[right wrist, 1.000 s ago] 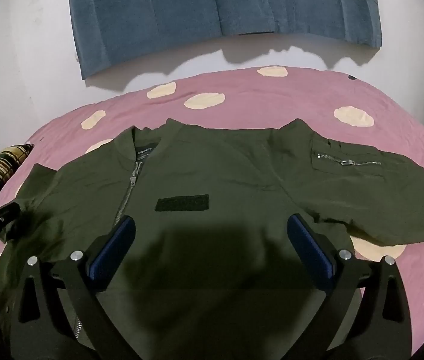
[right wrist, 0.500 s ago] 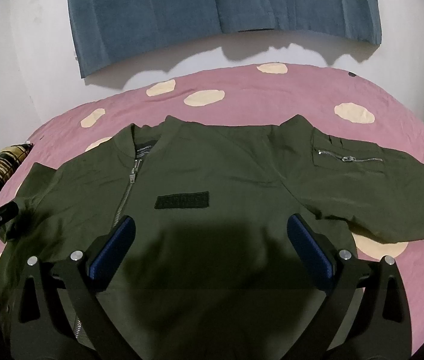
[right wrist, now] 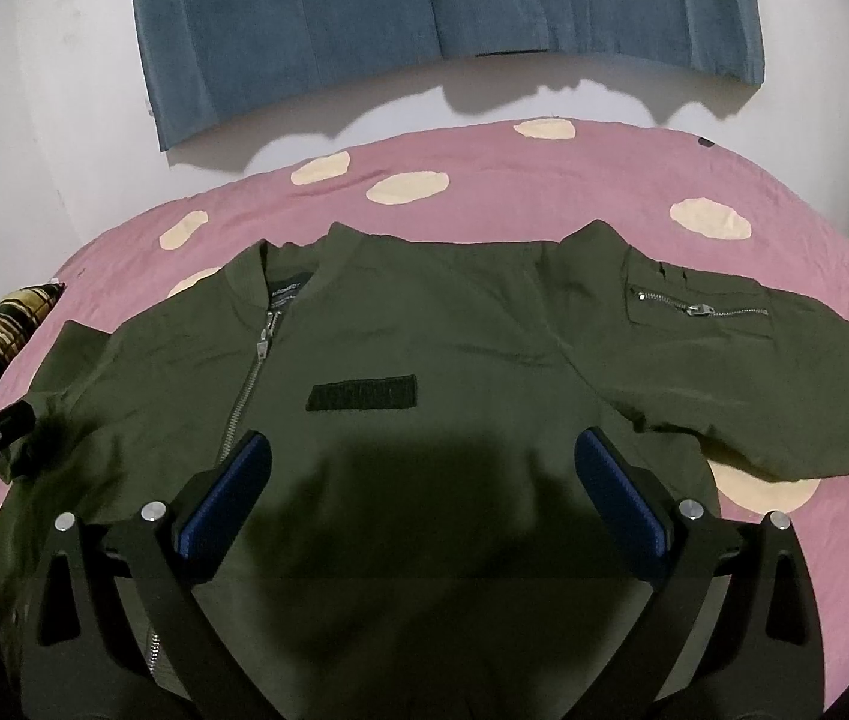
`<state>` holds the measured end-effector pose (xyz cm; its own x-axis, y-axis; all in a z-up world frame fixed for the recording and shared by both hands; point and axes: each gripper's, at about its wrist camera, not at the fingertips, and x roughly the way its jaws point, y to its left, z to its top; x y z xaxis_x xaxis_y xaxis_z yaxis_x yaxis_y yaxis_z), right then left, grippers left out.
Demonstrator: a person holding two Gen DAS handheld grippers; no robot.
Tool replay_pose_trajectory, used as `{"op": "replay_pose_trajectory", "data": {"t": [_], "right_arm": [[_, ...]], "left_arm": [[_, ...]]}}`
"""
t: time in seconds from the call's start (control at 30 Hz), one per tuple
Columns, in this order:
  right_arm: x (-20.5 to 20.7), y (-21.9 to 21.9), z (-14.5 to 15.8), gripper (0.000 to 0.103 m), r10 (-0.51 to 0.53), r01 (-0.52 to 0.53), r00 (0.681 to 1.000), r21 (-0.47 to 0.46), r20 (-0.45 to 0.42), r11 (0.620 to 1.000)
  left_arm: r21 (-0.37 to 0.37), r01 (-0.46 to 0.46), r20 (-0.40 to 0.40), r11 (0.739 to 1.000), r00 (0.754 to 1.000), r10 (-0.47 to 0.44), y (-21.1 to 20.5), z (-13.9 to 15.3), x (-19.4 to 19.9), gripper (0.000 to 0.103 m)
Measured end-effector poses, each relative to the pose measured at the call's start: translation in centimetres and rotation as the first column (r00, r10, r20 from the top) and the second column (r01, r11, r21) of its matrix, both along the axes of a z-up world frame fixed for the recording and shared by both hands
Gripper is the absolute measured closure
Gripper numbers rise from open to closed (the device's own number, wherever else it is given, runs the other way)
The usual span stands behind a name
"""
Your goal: Fold small clothes
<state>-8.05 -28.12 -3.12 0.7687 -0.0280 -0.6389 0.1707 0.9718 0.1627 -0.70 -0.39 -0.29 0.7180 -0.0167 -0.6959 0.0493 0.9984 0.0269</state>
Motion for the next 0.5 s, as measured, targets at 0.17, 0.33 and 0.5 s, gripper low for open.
{"op": "replay_pose_trajectory", "data": {"t": [0.17,0.33,0.5], "right_arm": [[0.09,-0.02,-0.06,0.002,-0.001,0.001,1.000,0.000,-0.001,1.000],[0.11,-0.03,-0.18,0.002,-0.001,0.001,1.000,0.000,-0.003,1.000],[0.12,-0.03,-0.15,0.002,-0.001,0.001,1.000,0.000,-0.004,1.000]], "left_arm": [[0.001,-0.002,0.002,1.000,1.000,0.002,0.01,-0.07,0.00,0.004],[0.002,-0.001,0.000,1.000,1.000,0.001,0.06,-0.04,0.04,0.004],[0.002,-0.002,0.001,1.000,1.000,0.002,0.07,-0.07,0.03,0.004]]}}
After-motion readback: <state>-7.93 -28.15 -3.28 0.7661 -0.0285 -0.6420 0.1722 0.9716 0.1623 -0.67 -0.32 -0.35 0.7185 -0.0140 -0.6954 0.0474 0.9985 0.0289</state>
